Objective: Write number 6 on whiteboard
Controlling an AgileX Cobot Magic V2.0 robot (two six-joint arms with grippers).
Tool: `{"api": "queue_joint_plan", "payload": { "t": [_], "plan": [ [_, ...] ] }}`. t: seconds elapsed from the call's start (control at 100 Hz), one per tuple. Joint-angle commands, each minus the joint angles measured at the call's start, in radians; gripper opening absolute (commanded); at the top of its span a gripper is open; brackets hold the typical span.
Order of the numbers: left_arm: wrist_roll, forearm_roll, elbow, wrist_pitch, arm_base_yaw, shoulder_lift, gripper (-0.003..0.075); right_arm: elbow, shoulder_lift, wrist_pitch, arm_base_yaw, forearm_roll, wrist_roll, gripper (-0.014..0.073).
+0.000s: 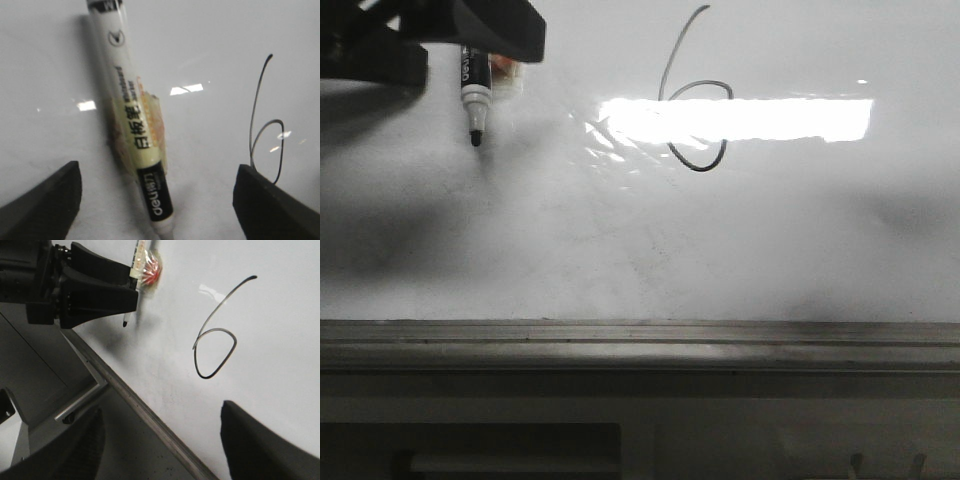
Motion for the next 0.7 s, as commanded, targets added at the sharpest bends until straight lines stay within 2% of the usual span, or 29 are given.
{"api": "queue_joint_plan", "payload": {
  "t": [0.0,0.14,0.22,0.3,0.39,0.45,0.48,0.69],
  "plan": [
    [0.064,0.028,-0.03,-0.029,0.003,-0.077,0.0598,-0.031,-0.034,-0.076,0.0,0.065,-0.005,0.0437],
    [0.181,0.028,-0.016,-0.022,0.003,-0.204,0.0597,-0.031,-0.107,-0.144,0.0,0.065,-0.005,0.0431],
    [0.204,0.028,0.003,-0.019,0.003,-0.27,0.0557,-0.031,-0.142,-0.192,0.0,0.065,0.012,0.0371],
    [0.217,0.03,0.036,-0.016,0.003,-0.341,0.0446,-0.025,-0.167,-0.224,0.0,0.065,0.019,0.0199],
    [0.228,0.03,0.085,0.01,0.003,-0.414,0.0221,-0.007,-0.194,-0.238,0.0,0.065,0.019,-0.0072],
    [0.228,0.03,0.119,0.044,0.003,-0.459,0.0036,0.027,-0.219,-0.258,0.0,0.065,0.019,-0.0046],
    [0.228,0.03,0.142,0.057,0.003,-0.486,-0.0018,0.055,-0.241,-0.274,0.0,0.065,0.019,-0.0043],
    [0.228,0.033,0.3,0.08,0.003,-0.66,-0.002,0.272,-0.46,-0.402,0.0,0.065,-0.066,-0.0044]
  ]
}}
